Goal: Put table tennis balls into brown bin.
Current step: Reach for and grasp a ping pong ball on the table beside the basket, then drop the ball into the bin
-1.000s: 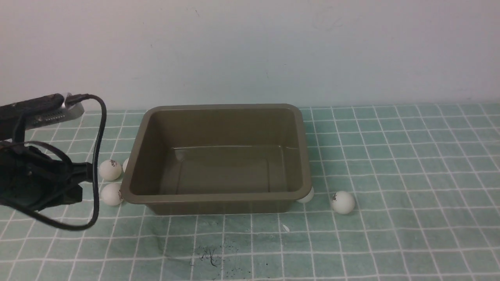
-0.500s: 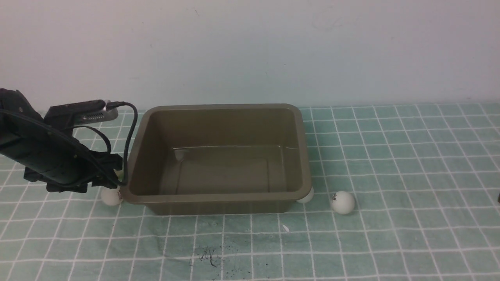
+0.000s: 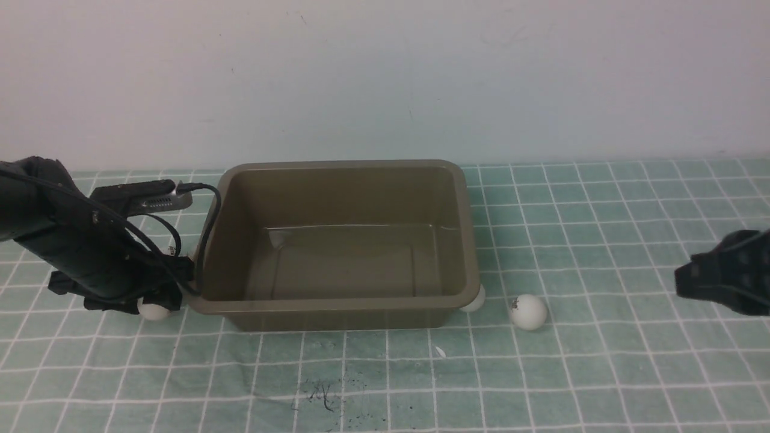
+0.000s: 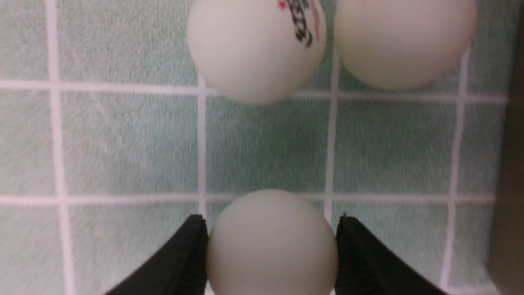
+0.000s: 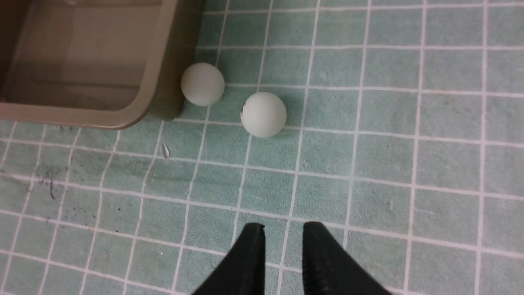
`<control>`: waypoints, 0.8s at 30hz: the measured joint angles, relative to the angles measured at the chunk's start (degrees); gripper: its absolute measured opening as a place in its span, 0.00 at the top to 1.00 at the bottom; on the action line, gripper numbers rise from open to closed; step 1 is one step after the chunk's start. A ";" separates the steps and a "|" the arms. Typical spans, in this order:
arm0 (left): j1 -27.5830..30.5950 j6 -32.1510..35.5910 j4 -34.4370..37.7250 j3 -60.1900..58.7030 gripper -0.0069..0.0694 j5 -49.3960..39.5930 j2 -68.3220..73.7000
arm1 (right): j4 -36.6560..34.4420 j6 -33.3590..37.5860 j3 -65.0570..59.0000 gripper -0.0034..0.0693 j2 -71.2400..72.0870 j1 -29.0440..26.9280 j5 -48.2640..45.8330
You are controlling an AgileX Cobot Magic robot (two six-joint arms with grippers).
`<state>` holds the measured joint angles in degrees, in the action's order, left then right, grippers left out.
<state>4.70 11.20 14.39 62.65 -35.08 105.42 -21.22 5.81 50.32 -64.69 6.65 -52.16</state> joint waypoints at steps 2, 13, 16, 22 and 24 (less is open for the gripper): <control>0.00 -0.11 -1.87 1.09 0.46 -3.37 -3.49 | 0.76 1.13 1.93 0.65 -4.74 2.74 1.43; -6.23 2.89 7.71 6.05 0.46 -7.04 -14.30 | 1.74 2.13 12.03 0.27 -29.76 9.48 10.10; -9.64 2.89 7.99 6.54 0.43 -6.94 -10.71 | 2.00 2.13 14.34 0.25 -35.77 9.89 10.21; -12.60 2.53 8.06 9.96 0.17 -7.63 -4.89 | 2.00 2.13 15.60 0.25 -43.52 10.12 12.30; -11.77 0.89 6.98 12.54 0.17 -9.02 -4.84 | 2.00 2.15 16.24 0.31 -45.41 10.12 12.41</control>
<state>-7.07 12.09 21.37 75.19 -44.10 100.58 -19.22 7.97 66.56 -110.10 16.77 -39.74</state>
